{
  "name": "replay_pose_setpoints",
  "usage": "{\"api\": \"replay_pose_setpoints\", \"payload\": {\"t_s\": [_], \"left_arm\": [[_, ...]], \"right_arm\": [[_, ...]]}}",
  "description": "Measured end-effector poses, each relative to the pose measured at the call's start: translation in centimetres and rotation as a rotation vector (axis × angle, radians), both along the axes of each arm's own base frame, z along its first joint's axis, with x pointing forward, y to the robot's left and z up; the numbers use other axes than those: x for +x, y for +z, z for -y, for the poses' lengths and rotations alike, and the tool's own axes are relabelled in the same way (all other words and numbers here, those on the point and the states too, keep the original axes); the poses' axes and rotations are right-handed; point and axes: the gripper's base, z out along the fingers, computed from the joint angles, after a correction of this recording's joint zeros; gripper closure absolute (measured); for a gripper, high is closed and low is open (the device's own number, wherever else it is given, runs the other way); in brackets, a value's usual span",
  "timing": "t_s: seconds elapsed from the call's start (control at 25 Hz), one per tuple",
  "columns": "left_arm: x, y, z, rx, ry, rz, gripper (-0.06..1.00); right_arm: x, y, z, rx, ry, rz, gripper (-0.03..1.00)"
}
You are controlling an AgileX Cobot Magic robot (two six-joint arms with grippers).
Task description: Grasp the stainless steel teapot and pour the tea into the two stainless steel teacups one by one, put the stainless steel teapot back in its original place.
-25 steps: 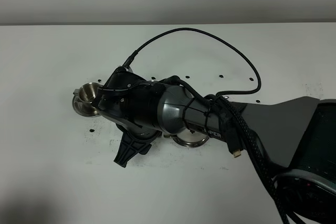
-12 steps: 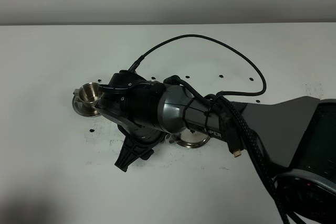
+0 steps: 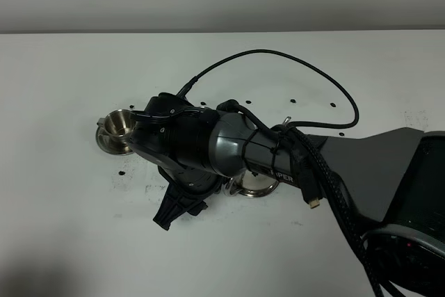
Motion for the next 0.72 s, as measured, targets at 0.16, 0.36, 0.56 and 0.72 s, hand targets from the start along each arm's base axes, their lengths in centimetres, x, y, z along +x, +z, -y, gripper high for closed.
{"api": "replay_pose_setpoints", "payload": {"t_s": [0.16, 0.36, 0.56, 0.72], "left_arm": [[0.0, 0.0, 0.0, 0.0, 0.0, 0.0, 0.28], [0.0, 0.0, 0.0, 0.0, 0.0, 0.0, 0.28], [0.0, 0.0, 0.0, 0.0, 0.0, 0.0, 0.28], [0.0, 0.0, 0.0, 0.0, 0.0, 0.0, 0.28]], "right_arm": [[-0.23, -0.06, -0.08, 0.012, -0.013, -0.024, 0.53], [-0.32, -0.07, -0.02, 0.007, -0.02, -0.034, 0.53], [-0.52, -0.1, 0.03, 0.004, -0.037, -0.053, 0.53], [-0.54, -0.11, 0.03, 0.007, -0.05, -0.053, 0.53]]}}
